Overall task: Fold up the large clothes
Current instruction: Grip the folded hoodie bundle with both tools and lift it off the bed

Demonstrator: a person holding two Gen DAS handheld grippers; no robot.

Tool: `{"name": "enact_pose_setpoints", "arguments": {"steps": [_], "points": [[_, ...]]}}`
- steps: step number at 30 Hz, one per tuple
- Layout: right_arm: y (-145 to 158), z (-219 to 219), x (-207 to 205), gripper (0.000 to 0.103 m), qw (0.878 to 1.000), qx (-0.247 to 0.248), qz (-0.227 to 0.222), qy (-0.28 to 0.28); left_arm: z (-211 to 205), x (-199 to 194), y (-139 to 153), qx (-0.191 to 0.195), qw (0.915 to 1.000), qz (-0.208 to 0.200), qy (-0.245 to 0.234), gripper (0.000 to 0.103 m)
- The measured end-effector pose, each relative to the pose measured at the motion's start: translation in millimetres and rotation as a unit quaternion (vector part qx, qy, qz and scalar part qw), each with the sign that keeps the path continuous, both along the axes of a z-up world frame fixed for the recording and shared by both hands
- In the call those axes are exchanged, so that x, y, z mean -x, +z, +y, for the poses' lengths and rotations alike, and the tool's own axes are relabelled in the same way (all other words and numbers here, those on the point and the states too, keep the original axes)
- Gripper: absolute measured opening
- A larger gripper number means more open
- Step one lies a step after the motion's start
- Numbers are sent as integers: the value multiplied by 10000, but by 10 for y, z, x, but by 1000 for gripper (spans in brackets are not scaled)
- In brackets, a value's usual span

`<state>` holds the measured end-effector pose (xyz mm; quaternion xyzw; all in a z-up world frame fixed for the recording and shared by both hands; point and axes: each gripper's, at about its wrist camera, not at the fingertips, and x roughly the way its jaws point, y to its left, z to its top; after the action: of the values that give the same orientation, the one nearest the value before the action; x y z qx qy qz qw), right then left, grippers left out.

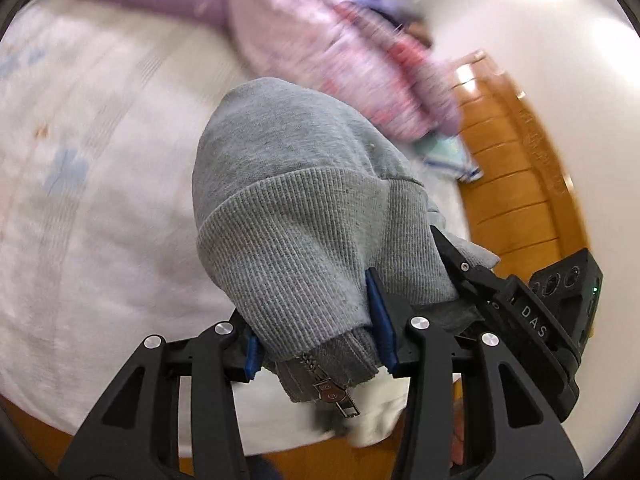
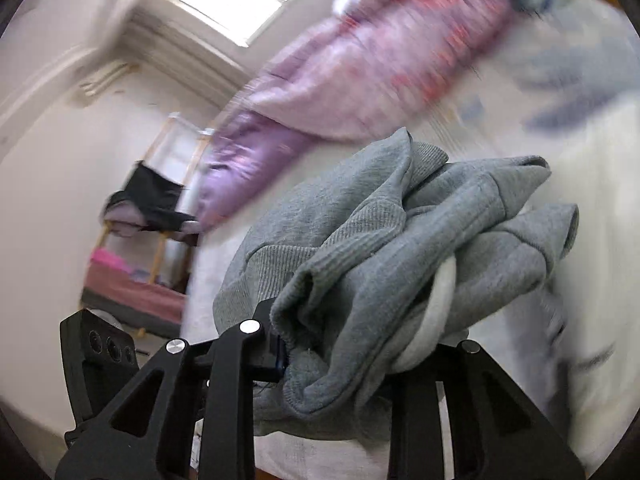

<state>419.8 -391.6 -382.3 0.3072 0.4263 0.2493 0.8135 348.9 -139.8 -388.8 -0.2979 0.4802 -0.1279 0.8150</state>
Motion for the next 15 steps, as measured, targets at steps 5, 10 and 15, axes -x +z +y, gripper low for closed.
{"name": "enact_pose_setpoints", "arguments": {"steps": [5,10,15], "points": [[733,-863,68,24,9976,-185,-661,-74,-819,5,722,203,9973,-704,-38,43],[1282,-1884,157,24,9931,-30,-1086,-444,-1808,-6,1159,611,9890,-1263,-461,43],[1105,-2360,60,24,9941,188,-908,-558,-2325,-54,890,1047,9848,-1266,-558,43]]}}
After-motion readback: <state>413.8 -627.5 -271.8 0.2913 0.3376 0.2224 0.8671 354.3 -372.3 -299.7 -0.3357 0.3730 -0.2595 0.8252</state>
